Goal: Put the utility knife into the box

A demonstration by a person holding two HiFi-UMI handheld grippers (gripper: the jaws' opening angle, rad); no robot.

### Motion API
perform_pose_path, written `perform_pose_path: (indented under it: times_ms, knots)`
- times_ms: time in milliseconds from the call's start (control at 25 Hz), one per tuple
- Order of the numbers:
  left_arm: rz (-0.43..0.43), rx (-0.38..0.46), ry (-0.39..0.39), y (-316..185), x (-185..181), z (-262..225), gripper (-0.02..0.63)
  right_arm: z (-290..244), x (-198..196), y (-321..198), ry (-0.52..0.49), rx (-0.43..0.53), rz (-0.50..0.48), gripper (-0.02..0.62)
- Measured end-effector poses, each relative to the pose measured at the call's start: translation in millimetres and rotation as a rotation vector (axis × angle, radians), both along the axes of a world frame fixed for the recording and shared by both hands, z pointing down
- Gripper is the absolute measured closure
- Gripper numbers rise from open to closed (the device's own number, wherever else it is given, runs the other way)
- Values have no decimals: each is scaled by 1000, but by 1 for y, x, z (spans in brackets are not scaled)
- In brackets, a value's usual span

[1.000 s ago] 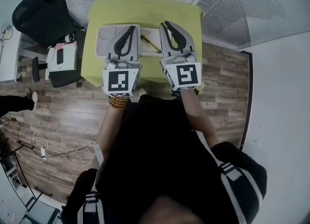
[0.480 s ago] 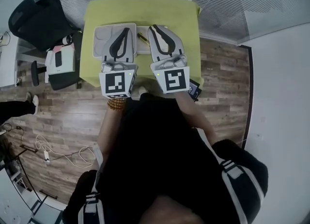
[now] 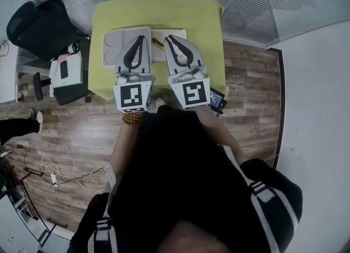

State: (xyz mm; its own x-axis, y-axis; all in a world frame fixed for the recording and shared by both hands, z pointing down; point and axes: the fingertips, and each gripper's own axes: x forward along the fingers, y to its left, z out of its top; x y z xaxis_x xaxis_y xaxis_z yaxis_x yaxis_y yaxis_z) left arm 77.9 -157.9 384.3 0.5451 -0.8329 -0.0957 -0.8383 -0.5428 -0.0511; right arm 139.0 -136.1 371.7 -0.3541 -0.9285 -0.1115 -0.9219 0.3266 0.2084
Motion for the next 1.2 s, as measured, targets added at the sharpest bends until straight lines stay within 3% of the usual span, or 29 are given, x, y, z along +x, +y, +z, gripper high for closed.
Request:
perform_pose_path:
  times_ms: [200,1200]
  knots:
    - [-7,-1,-27,0,2,9,591,9,1,0,33,-11,6,578]
    - [-19,15,-96,-6,3,28,591,41,7,-14,-34,-116,4,595]
